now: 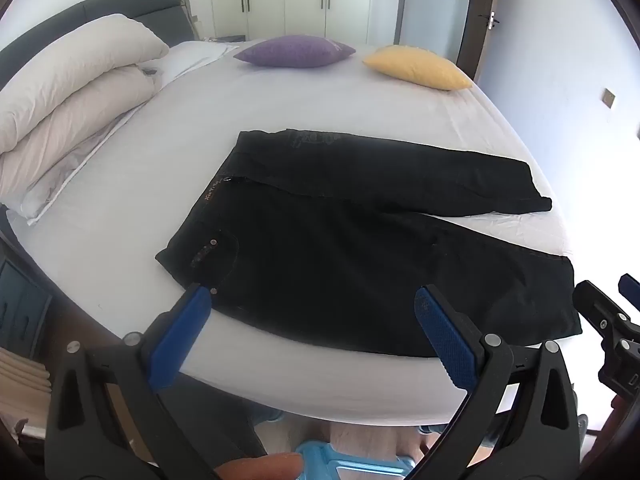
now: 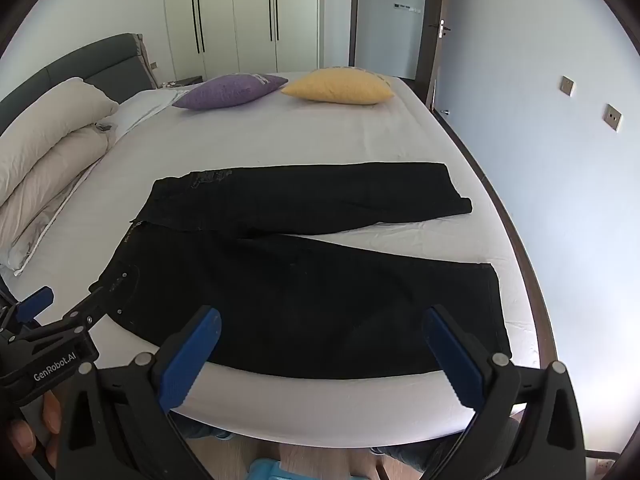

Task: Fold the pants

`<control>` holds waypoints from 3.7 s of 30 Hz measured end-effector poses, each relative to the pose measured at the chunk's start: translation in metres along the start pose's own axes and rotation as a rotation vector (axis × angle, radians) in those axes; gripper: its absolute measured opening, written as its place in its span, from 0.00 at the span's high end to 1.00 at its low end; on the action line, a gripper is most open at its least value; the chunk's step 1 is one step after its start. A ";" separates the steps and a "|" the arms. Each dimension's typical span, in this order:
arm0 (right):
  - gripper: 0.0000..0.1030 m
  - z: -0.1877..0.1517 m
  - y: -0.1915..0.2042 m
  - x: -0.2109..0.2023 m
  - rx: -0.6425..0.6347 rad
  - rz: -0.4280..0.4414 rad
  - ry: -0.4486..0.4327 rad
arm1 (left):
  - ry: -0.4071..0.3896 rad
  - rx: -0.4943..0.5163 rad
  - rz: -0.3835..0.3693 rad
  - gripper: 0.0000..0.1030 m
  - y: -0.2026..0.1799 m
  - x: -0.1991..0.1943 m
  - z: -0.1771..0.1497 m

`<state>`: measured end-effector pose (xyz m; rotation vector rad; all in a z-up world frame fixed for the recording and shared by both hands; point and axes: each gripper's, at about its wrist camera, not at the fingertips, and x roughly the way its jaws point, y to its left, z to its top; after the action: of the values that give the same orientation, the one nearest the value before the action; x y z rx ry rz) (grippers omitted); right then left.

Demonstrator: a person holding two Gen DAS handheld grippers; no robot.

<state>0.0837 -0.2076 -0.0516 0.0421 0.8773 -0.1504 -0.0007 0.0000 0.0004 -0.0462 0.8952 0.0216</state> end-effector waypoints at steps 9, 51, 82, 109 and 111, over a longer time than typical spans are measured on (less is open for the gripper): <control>0.00 -0.001 0.001 0.000 0.000 -0.002 -0.005 | 0.001 0.013 0.006 0.00 -0.004 -0.002 -0.008; 0.00 -0.002 0.002 0.002 0.004 0.004 -0.005 | 0.015 0.014 0.012 0.00 0.000 0.005 -0.005; 0.00 -0.003 0.003 0.005 0.007 0.009 -0.005 | 0.015 0.015 0.014 0.00 0.000 0.004 -0.005; 0.00 0.082 -0.012 0.079 -0.224 0.253 -0.059 | 0.063 0.135 -0.208 0.00 0.060 0.116 0.064; 0.00 0.107 -0.015 0.104 -0.279 0.274 -0.039 | 0.079 0.200 -0.211 0.00 0.061 0.140 0.090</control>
<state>0.2283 -0.2449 -0.0626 -0.1008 0.8383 0.2267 0.1541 0.0652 -0.0546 0.0456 0.9634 -0.2674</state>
